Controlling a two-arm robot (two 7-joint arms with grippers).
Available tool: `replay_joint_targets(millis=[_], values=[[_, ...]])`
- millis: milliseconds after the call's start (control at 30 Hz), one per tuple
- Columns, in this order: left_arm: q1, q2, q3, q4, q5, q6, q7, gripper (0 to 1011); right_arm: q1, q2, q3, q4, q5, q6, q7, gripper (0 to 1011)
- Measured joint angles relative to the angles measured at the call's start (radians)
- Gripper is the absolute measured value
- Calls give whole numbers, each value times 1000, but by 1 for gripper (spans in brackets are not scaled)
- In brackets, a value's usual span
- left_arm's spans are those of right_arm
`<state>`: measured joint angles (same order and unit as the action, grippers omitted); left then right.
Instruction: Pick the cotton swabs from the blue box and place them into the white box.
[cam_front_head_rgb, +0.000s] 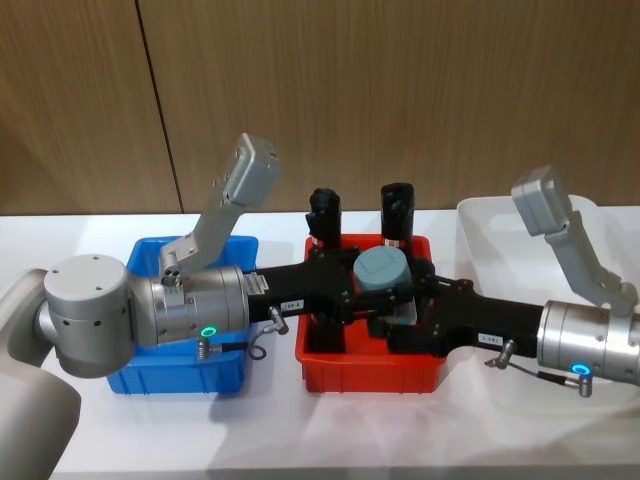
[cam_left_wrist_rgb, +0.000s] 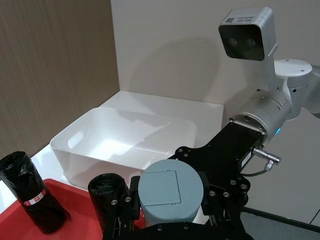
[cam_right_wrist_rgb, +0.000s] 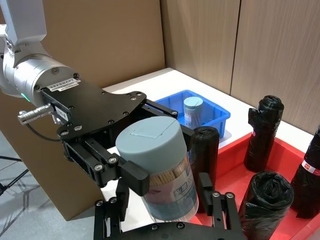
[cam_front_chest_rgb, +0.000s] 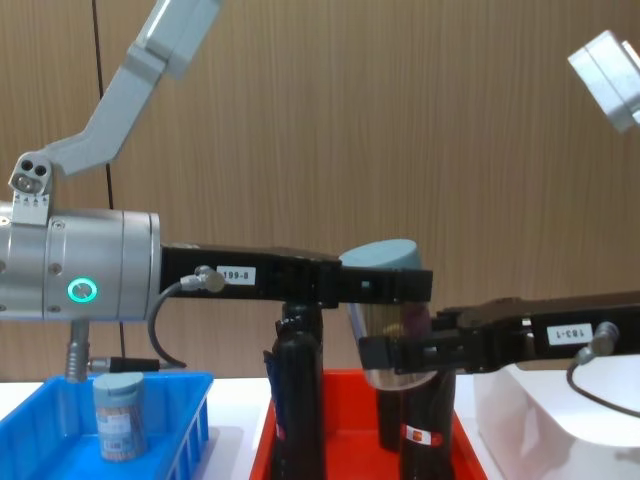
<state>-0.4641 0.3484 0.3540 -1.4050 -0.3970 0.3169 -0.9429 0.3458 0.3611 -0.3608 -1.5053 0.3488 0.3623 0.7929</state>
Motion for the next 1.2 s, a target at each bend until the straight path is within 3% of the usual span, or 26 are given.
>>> replay_joint_targets(millis=[233,500,600,700,833,933,1200], values=[[0,0,0,0,0,0,0,669,6,-5,-5,6,7,-1,-8,694],[0,0,-1,0,0,-1,1,681,13,-8,-11,11,15,0,-12,668],[0,0,0,0,0,0,1,782,17,-9,-12,13,16,2,-15,661],[0,0,0,0,0,0,0,813,20,-11,-13,14,20,2,-18,660],[0,0,0,0,0,0,0,965,23,-11,-15,16,23,3,-19,660],[0,0,0,0,0,0,0,1004,25,-11,-16,18,24,4,-20,660],[0,0,0,0,0,0,0,1004,24,-1,-16,19,32,-1,-26,660]])
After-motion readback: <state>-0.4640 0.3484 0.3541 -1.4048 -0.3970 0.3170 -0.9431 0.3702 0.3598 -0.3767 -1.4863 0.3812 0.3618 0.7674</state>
